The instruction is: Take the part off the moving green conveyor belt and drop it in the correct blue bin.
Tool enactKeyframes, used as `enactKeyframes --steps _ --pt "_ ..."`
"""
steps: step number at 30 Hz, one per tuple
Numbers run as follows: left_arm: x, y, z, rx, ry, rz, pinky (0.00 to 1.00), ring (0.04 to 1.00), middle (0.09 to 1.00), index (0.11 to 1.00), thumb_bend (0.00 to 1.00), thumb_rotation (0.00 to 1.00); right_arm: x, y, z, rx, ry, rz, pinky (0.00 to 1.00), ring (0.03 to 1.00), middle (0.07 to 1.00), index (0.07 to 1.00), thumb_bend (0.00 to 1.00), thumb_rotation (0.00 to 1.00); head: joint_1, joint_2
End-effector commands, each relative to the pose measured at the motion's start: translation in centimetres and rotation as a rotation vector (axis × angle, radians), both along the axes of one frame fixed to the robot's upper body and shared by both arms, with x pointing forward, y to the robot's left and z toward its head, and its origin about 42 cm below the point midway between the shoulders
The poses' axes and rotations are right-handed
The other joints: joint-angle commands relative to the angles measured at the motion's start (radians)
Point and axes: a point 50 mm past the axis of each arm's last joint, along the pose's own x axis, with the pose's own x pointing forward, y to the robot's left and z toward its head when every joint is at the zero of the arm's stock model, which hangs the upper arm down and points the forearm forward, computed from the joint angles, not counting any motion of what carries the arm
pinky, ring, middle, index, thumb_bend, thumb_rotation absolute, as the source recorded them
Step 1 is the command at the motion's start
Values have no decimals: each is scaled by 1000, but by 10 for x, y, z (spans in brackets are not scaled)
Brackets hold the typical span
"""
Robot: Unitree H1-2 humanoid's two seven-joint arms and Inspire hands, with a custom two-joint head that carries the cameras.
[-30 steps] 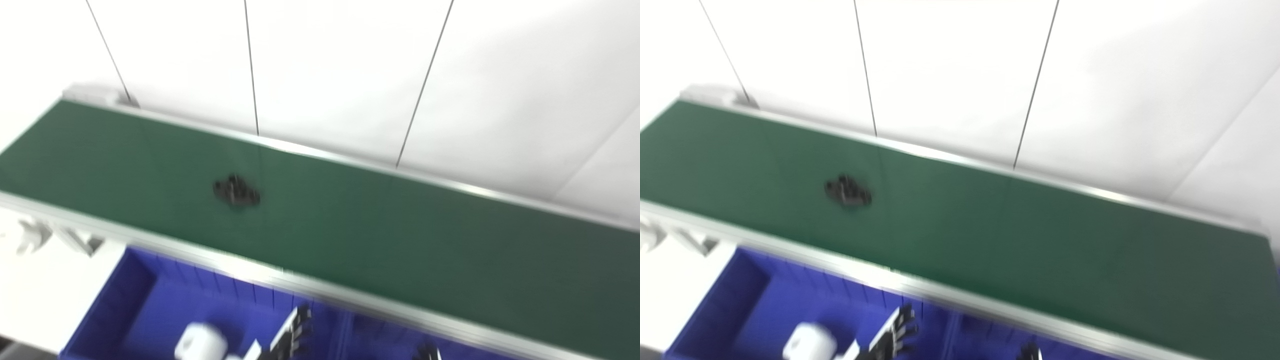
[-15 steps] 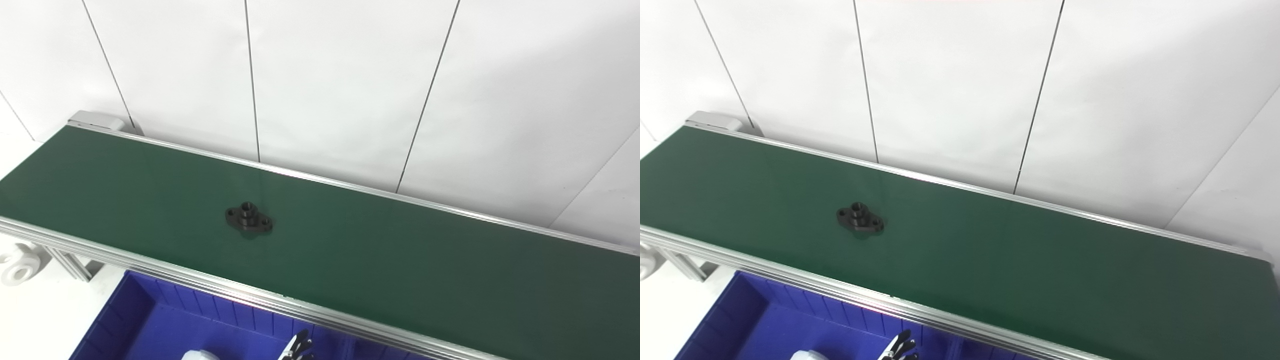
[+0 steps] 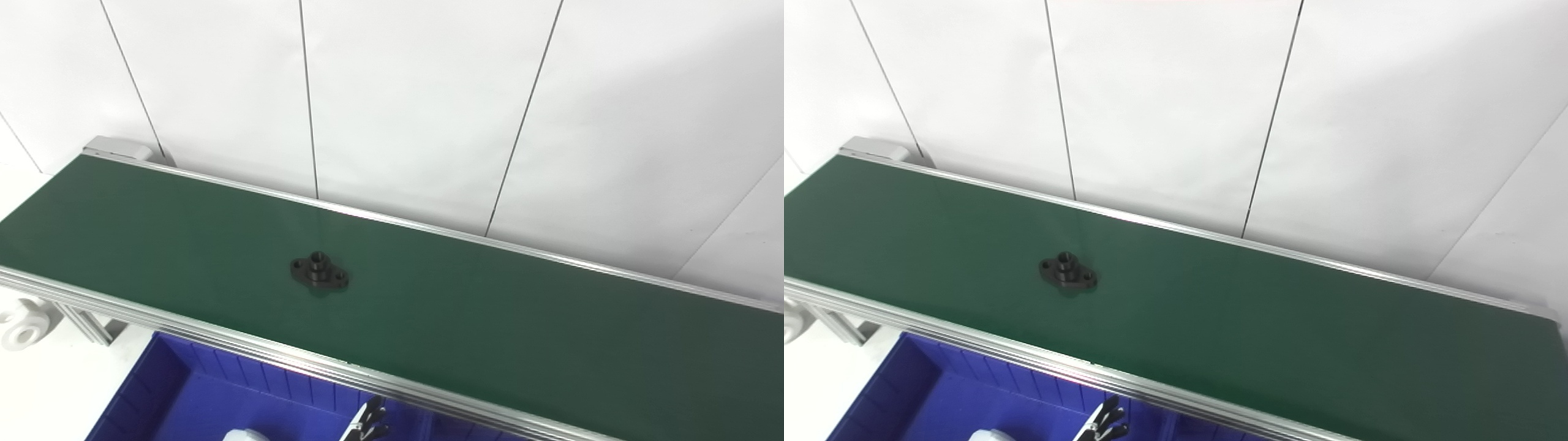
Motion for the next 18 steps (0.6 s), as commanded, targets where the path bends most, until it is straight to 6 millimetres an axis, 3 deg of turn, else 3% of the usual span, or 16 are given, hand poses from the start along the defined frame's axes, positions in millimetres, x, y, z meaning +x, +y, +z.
enactKeyframes --steps 1,6,9,14,18 --pt "2 -2 7 -15 -42 -4 817 924 974 1000 895 824 13 7 30 -57 -152 -14 1000 955 930 999 746 716 -3 -1" --pt "7 -2 4 8 -53 -10 776 908 974 1000 889 832 56 18 74 -247 -342 1 918 938 948 974 737 747 -15 -8" --pt "10 -2 3 24 -65 -17 766 907 974 1000 898 835 101 24 92 -310 -448 -1 877 920 937 957 769 743 -28 -10" --pt "13 -3 0 -29 -51 -15 837 949 992 1000 899 799 158 29 113 -371 -480 12 734 871 917 939 901 783 -35 -13" --pt "15 -6 -2 -49 -37 -18 857 953 996 1000 917 794 201 33 129 -451 -468 47 712 837 893 929 912 774 -32 -15"
